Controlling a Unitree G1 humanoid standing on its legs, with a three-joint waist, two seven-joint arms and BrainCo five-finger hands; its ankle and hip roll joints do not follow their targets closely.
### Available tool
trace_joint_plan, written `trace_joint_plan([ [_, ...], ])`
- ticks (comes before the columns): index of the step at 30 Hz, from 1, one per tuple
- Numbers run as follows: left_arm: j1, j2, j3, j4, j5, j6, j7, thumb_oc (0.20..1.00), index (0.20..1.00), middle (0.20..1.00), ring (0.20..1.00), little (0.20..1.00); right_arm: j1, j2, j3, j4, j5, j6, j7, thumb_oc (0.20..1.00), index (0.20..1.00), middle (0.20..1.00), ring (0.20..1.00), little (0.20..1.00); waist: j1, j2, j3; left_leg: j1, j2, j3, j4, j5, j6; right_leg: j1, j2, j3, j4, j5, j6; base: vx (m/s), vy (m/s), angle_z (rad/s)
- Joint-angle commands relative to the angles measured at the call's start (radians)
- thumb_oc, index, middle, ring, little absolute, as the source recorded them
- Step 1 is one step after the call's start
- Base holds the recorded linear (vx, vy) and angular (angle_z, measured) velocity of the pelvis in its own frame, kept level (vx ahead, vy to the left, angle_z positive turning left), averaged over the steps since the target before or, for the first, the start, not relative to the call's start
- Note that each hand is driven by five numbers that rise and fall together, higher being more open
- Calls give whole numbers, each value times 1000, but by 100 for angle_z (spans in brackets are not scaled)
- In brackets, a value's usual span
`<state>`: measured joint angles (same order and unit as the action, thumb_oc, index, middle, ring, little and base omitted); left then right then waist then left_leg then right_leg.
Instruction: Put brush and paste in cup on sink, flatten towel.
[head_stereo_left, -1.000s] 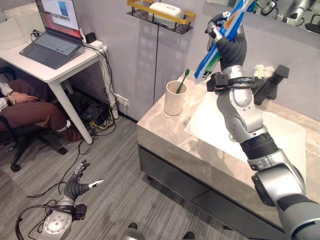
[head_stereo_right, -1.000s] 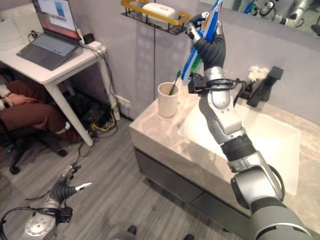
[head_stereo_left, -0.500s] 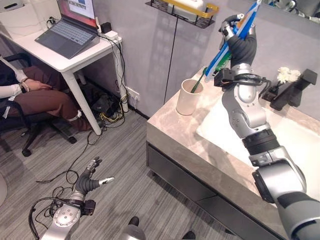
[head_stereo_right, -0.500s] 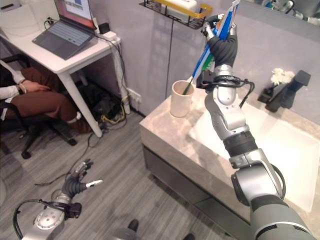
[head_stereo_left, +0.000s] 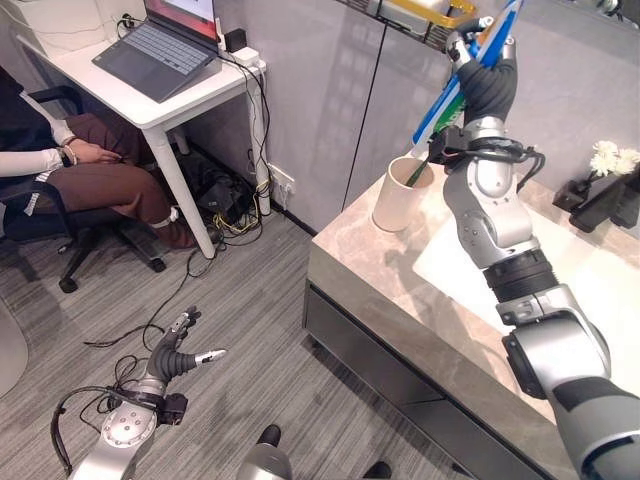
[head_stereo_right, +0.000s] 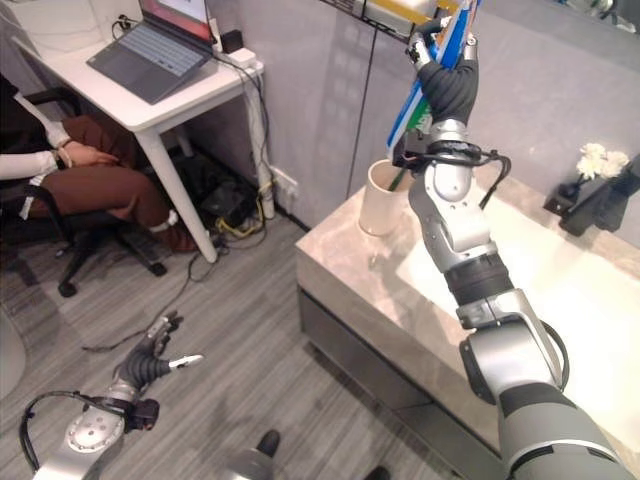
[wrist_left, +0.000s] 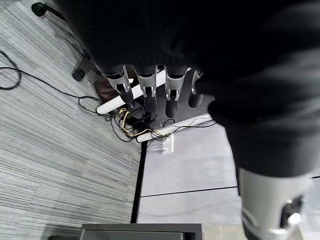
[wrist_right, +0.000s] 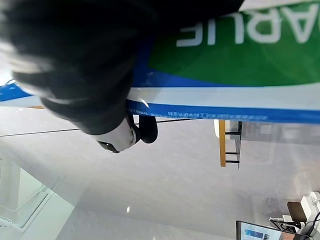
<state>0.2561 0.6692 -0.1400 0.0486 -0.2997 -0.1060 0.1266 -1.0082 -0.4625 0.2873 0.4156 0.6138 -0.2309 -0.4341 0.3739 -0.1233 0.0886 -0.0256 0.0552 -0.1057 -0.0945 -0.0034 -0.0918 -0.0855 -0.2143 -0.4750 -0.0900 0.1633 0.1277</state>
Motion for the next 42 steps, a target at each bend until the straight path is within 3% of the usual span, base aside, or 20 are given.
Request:
trace_joint_plan([
  [1, 9, 86, -32, -75, -8, -50, 12, 1000, 1000, 1000, 1000, 1000, -139, -66, -24, -5, -20, -49, 2, 200, 200, 200, 200, 200, 31, -18, -29, -128, -76, -81, 7, 80, 39, 200, -58, -4, 3, -42, 82, 0, 0, 0],
  [8, 3, 77, -38, -72, -12, -46, 19, 1000, 1000, 1000, 1000, 1000, -128, -63, -15, -4, -32, -33, 6, 200, 200, 200, 200, 200, 29, -5, -25, -131, -83, -81, 7, 80, 40, 198, -63, -7, 3, -39, 84, 2, 2, 1],
  [42, 26, 59, -4, -55, -46, -45, 17, 1000, 1000, 1000, 1000, 1000, -127, -10, 14, 54, -63, -14, 34, 200, 200, 200, 200, 200, 26, -10, 3, -138, -73, -67, 7, 80, 43, 176, -59, 15, 3, -37, 81, 0, 0, 0],
])
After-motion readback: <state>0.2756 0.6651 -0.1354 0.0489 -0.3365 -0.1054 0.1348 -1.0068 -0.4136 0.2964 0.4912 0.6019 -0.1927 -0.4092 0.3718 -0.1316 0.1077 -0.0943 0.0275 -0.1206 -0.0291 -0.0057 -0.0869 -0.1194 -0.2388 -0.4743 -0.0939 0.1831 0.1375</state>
